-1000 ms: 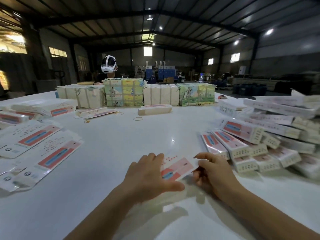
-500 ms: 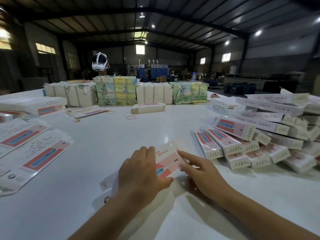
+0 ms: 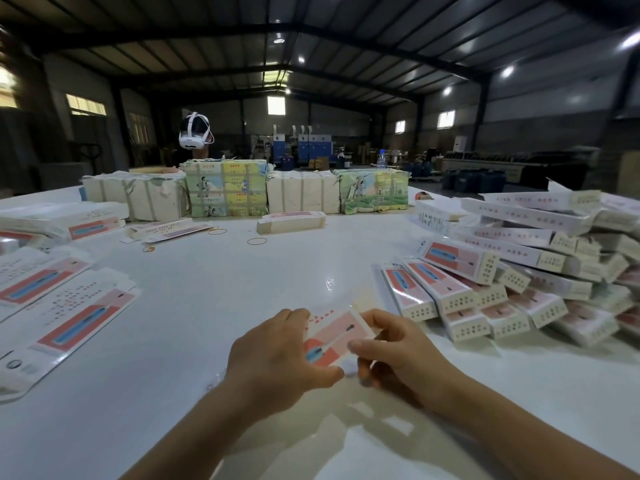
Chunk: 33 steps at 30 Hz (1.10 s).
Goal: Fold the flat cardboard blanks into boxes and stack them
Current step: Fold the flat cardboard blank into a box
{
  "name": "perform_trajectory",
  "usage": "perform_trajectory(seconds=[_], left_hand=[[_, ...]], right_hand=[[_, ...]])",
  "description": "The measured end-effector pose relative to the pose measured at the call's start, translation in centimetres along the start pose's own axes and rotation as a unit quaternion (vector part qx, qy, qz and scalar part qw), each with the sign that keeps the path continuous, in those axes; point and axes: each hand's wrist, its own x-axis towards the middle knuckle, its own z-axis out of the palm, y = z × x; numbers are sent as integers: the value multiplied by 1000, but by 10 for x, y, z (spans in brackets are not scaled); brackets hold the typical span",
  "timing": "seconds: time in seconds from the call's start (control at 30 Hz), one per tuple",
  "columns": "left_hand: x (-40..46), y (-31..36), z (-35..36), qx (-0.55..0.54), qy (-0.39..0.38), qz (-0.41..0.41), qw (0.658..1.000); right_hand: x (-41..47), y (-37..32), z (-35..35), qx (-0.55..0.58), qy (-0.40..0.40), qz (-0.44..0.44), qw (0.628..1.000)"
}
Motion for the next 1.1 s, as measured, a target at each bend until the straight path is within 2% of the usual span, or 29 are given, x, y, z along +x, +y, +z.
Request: perform_trajectory(seconds=[0.1,0.23,0.3,0.37,0.43,0.63,0.8,0.93,1.1], left_hand=[[3,-4,-5,24,21,8,999],[5,-7,-2,-27,-41,-13,999],[5,-8,-2,-49,-45,-25,998],[5,-10,-1,-55,-35,-30,997],[5,-8,0,-55,-34,-31,997],[4,-7,1,-64,-27,-43,997],[3,0,4,-45,-17,-27,998],[1,2,5,-31,-37,-25,999],[2,2,4,-13,-49,-24,998]], right_hand=[[-1,1,3,-41,12,-10,999],[-2,0,7,-63,38,4,997],[0,1,11,-42,99,12,994],[2,2,9,-31,193,0,981],[1,4,6,-40,240,-24,970],[1,5,12,-69,221,-60,971],[0,7,14,-105,196,-51,974],[0,8,16,-73,186,-36,979],[-1,4,19,-158,158,-19,975]])
